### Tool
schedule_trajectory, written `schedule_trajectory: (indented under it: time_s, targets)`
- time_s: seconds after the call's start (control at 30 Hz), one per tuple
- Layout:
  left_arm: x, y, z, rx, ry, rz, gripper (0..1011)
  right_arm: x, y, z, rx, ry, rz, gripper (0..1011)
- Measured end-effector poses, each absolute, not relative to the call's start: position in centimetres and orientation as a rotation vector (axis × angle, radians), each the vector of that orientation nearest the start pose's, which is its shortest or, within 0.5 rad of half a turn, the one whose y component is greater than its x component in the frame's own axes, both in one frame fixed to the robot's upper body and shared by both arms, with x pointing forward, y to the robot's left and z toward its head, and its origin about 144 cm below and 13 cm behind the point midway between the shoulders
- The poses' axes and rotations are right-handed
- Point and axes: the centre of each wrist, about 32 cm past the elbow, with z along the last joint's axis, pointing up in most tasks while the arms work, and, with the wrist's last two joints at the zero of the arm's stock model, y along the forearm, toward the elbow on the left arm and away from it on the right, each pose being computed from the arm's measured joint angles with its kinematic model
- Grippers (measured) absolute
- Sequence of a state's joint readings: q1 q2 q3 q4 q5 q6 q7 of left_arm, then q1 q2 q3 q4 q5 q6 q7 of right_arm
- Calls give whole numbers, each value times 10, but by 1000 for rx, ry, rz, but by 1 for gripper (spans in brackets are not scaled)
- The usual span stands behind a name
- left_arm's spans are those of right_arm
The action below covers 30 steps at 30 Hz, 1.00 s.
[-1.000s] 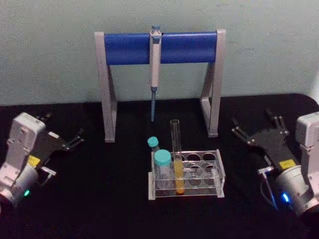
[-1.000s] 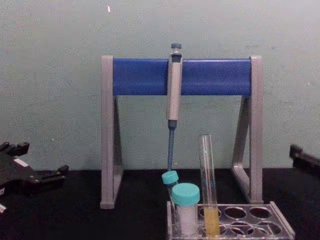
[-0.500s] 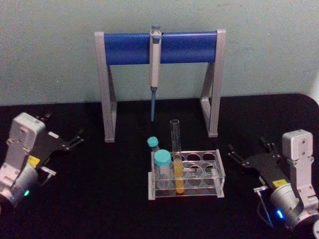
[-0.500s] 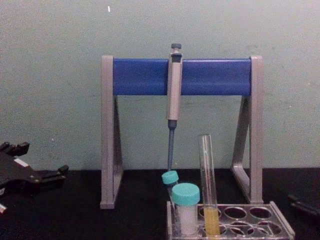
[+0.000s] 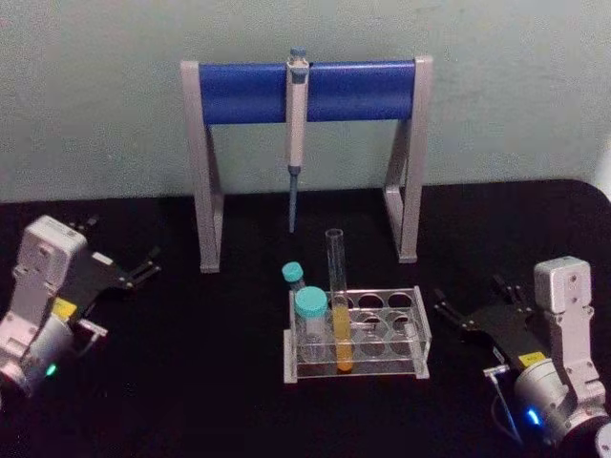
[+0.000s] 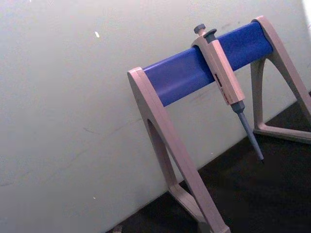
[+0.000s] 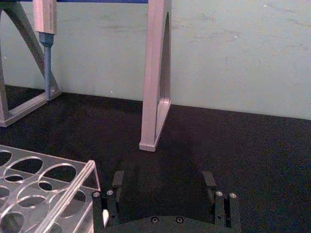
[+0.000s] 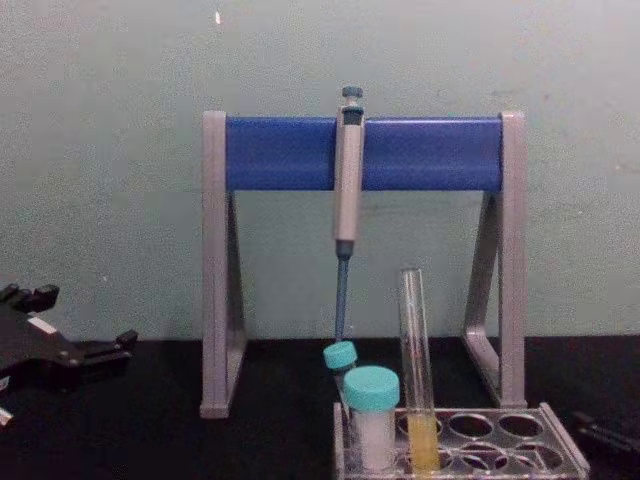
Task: Pick up the test tube from the test tube rack, shake it, then place it back into the test tube rack.
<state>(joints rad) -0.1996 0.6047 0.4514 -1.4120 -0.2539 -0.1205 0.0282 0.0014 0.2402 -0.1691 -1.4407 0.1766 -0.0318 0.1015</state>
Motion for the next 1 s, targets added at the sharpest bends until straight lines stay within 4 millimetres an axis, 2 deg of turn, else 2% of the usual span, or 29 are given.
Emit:
schedule_trajectory:
  time_s: [1.0]
  targets:
    - [489,310,1140,304,-285,1248,1001,451,-255,1100,-146,45,-1327,1000]
